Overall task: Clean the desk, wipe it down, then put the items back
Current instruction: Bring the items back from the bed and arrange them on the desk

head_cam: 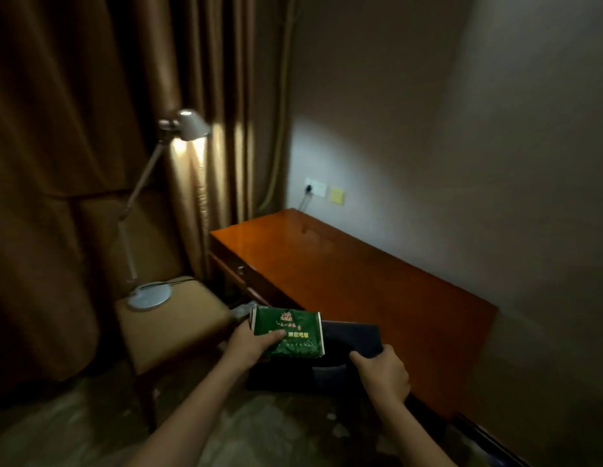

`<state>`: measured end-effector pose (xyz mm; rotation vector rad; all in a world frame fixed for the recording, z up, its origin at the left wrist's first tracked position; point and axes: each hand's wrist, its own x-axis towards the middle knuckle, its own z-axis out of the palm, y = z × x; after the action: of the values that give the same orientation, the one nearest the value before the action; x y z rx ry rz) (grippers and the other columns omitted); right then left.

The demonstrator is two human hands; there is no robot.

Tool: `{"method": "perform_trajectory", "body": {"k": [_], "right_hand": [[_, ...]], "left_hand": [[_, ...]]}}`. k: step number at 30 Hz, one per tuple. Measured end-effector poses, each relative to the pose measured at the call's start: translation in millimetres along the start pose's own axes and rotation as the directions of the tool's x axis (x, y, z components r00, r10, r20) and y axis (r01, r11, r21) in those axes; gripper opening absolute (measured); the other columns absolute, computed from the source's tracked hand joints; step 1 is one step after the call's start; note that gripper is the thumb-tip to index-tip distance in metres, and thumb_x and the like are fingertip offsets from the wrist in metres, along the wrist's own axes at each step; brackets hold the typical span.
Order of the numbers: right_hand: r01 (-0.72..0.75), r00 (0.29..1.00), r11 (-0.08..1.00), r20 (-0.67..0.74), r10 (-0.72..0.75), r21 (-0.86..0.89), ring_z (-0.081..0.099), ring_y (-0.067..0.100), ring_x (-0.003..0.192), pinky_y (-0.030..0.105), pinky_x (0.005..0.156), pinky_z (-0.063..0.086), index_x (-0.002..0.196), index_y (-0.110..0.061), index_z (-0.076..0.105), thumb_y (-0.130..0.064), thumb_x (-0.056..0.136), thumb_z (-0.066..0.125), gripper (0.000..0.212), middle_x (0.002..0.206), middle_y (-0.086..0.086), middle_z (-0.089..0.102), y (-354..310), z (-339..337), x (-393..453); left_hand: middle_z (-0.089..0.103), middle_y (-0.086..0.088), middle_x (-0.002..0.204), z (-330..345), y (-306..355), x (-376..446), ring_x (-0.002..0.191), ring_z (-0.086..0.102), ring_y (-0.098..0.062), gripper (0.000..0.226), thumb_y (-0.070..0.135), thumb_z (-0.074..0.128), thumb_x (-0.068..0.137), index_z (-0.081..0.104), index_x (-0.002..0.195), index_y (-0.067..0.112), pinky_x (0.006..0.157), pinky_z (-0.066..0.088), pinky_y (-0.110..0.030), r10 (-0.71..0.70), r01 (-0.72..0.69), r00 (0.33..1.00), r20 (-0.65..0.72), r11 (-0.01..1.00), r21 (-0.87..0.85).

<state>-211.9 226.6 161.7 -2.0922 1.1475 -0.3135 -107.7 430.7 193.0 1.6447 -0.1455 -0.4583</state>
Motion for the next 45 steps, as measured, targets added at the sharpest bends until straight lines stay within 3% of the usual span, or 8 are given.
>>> {"method": "perform_trajectory", "body": {"k": [7,10,16,23,28,34,40,45], "right_hand": [[-0.257,0.960,0.962,-0.090,0.266,0.095,0.061,0.019,0.088,0.030,0.073,0.051,0.113,-0.015,0.054,-0.049,0.079,0.067,0.050,0.100,-0.001,0.061,58,-41,78],[-0.397,0.905,0.911,-0.119,0.408,0.108,0.054,0.018,0.084,0.028,0.069,0.045,0.120,-0.015,0.050,-0.053,0.081,0.064,0.056,0.096,-0.001,0.055,75,-57,113],[-0.549,0.778,0.819,-0.257,0.573,0.164,0.061,0.027,0.100,0.034,0.081,0.052,0.119,-0.011,0.054,-0.052,0.075,0.070,0.062,0.111,0.007,0.063,99,-75,173],[-0.641,0.682,0.731,-0.265,0.682,0.233,0.059,0.033,0.106,0.036,0.083,0.049,0.121,-0.011,0.054,-0.049,0.076,0.071,0.061,0.117,0.012,0.062,121,-75,233],[-0.605,0.703,0.754,-0.274,0.657,0.256,0.060,0.034,0.105,0.036,0.081,0.050,0.118,-0.006,0.056,-0.040,0.077,0.073,0.056,0.115,0.014,0.063,126,-71,299],[-0.620,0.694,0.745,-0.272,0.667,0.245,0.058,0.035,0.108,0.038,0.083,0.048,0.118,-0.007,0.054,-0.044,0.076,0.073,0.059,0.118,0.014,0.062,125,-75,377],[-0.675,0.656,0.702,-0.250,0.712,0.227,0.056,0.035,0.113,0.038,0.083,0.047,0.120,-0.005,0.052,-0.046,0.078,0.072,0.062,0.121,0.014,0.059,124,-79,432],[-0.686,0.648,0.702,-0.277,0.710,0.194,0.057,0.035,0.110,0.037,0.081,0.047,0.118,-0.004,0.051,-0.042,0.079,0.071,0.059,0.121,0.016,0.058,124,-82,474]], "left_hand": [[0.064,-0.003,0.094,116,8,93,0.082,0.062,-0.016,0.023,0.014,0.069,0.082,0.055,0.100,0.017,0.059,0.049,-0.026,-0.045,0.037,0.957,0.287,0.999,0.031],[0.064,-0.008,0.098,155,15,135,0.085,0.063,-0.021,0.025,0.012,0.068,0.083,0.054,0.104,0.013,0.060,0.050,-0.026,-0.057,0.044,0.924,0.378,0.998,0.042],[0.062,-0.005,0.091,228,20,197,0.078,0.061,-0.016,0.018,0.007,0.065,0.084,0.052,0.095,0.015,0.056,0.047,-0.021,-0.110,0.071,0.837,0.536,0.993,0.093],[0.062,-0.008,0.093,278,-2,255,0.078,0.061,-0.019,0.023,0.007,0.065,0.084,0.052,0.103,0.010,0.056,0.047,-0.023,-0.254,0.150,0.781,0.571,0.963,0.224],[0.059,-0.005,0.086,314,5,307,0.068,0.058,-0.015,0.015,0.006,0.063,0.086,0.051,0.092,0.012,0.042,0.044,-0.013,-0.268,0.102,0.781,0.565,0.946,0.308],[0.060,-0.007,0.088,359,20,365,0.068,0.058,-0.016,0.014,0.005,0.062,0.086,0.051,0.088,0.013,0.040,0.044,-0.012,-0.291,0.100,0.786,0.546,0.931,0.352],[0.063,-0.009,0.087,393,12,401,0.069,0.062,-0.018,0.017,0.002,0.064,0.083,0.053,0.096,0.006,0.043,0.047,-0.015,-0.398,0.187,0.734,0.550,0.897,0.399],[0.068,-0.011,0.096,429,-1,435,0.081,0.068,-0.023,0.023,0.007,0.067,0.081,0.056,0.101,0.008,0.057,0.052,-0.023,-0.452,0.197,0.658,0.602,0.875,0.442]]}}
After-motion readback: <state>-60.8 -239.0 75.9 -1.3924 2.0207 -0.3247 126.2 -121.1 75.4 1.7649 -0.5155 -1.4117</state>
